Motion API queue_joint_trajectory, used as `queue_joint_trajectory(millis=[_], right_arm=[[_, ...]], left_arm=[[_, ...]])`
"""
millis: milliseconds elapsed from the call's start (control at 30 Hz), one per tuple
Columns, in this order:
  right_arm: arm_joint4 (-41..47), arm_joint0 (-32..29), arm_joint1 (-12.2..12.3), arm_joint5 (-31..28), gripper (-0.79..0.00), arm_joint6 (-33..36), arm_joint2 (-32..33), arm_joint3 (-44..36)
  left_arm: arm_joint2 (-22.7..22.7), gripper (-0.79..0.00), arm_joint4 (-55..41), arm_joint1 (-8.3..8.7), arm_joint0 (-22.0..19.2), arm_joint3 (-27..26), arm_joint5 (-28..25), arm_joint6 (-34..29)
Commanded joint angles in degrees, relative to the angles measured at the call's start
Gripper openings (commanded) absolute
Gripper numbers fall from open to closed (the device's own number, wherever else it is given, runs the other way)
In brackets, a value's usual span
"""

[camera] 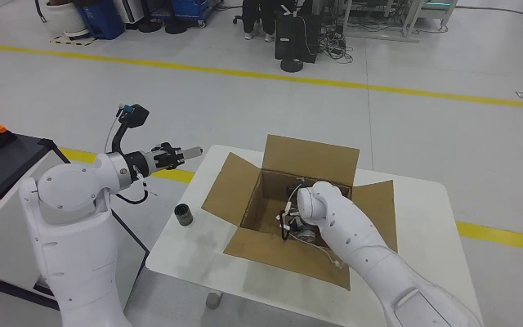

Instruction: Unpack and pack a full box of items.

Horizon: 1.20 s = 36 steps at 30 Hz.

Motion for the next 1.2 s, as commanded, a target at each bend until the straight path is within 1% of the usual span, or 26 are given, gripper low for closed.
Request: queue_joint_trajectory(millis=[0, 67, 100, 133, 333, 533, 733, 1167], right_arm=[[0.2, 0.2, -0.3, 0.0, -0.643, -0.2, -0.2, 0.8], [0.3, 0.3, -0.6, -0.1, -0.696, -0.4, -0.4, 1.7], [0.4, 0.4, -0.8, -0.1, -0.754, -0.6, -0.5, 2.2], [0.5, 0.5, -0.9, -0.2, -0.785, -0.7, -0.5, 2.6], [0.5, 1.2, -1.6, -0.4, -0.785, -1.6, -0.6, 4.0], [0.5, 1.0, -1.5, -0.7, -0.785, -2.1, 0.3, 2.8], [-0.8, -0.3, -0.7, -0.9, -0.785, -1.4, 1.9, -1.6], [-3.3, -5.4, 2.2, -1.6, -0.785, 2.9, 7.8, -13.5]], left_arm=[[0.0, 0.0, 0.0, 0.0, 0.0, 0.0, 0.0, 0.0], [0.0, 0.0, 0.0, 0.0, 0.0, 0.0, 0.0, 0.0], [0.0, 0.0, 0.0, 0.0, 0.0, 0.0, 0.0, 0.0], [0.0, 0.0, 0.0, 0.0, 0.0, 0.0, 0.0, 0.0], [0.0, 0.0, 0.0, 0.0, 0.0, 0.0, 0.0, 0.0], [0.0, 0.0, 0.0, 0.0, 0.0, 0.0, 0.0, 0.0], [0.0, 0.0, 0.0, 0.0, 0.0, 0.0, 0.0, 0.0], [0.0, 0.0, 0.0, 0.0, 0.0, 0.0, 0.0, 0.0]])
